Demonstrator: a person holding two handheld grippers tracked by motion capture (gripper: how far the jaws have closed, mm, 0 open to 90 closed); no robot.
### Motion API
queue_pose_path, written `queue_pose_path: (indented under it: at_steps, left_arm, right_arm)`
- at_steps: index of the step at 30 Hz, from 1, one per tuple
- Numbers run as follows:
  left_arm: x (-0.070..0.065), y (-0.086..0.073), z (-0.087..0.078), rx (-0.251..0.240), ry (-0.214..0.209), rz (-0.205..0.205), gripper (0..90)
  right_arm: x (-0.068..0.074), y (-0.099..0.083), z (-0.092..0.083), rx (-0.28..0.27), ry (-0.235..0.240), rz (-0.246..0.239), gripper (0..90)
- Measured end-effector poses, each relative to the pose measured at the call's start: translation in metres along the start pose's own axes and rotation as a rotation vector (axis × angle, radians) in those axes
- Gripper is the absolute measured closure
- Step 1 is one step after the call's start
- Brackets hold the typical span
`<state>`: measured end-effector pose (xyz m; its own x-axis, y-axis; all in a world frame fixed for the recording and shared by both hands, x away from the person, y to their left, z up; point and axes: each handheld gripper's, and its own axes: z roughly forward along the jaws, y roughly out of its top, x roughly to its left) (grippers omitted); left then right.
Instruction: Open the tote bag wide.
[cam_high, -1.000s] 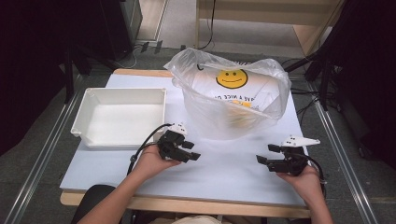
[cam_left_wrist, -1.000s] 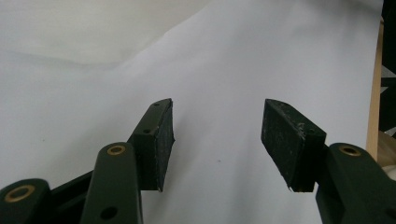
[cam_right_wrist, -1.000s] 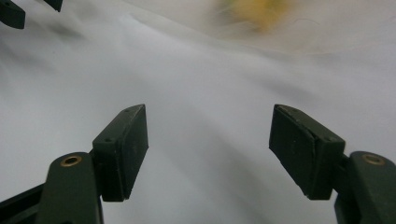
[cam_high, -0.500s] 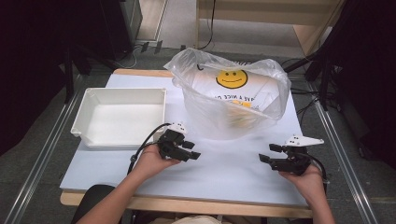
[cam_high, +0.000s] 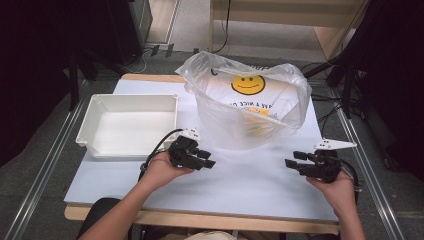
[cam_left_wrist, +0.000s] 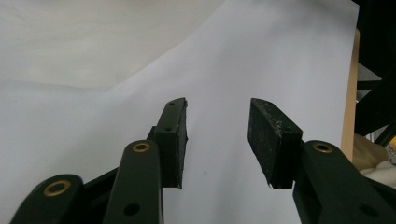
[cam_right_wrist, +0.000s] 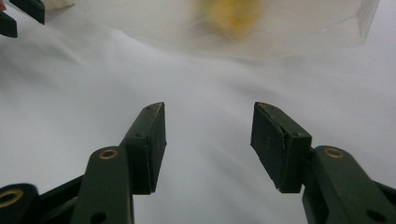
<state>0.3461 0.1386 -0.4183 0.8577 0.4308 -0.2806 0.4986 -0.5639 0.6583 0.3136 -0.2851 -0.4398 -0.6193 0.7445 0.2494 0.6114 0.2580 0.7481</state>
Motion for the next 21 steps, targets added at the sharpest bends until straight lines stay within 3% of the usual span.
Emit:
queue_pose_path:
  at_steps: [5, 12, 21]
  left_arm:
    - [0.002, 0.006, -0.006, 0.001, -0.006, -0.010, 58.9]
    - [0.002, 0.013, -0.018, -0.015, -0.012, -0.010, 60.1]
    - [-0.002, 0.023, -0.030, -0.036, -0.027, -0.008, 61.7]
  right_arm:
    - [-0.007, 0.010, -0.004, -0.002, -0.015, -0.033, 50.6]
    - [-0.028, 0.030, -0.014, -0.021, 0.029, -0.052, 59.1]
    - [-0.042, 0.047, -0.021, -0.030, 0.035, -0.053, 66.7]
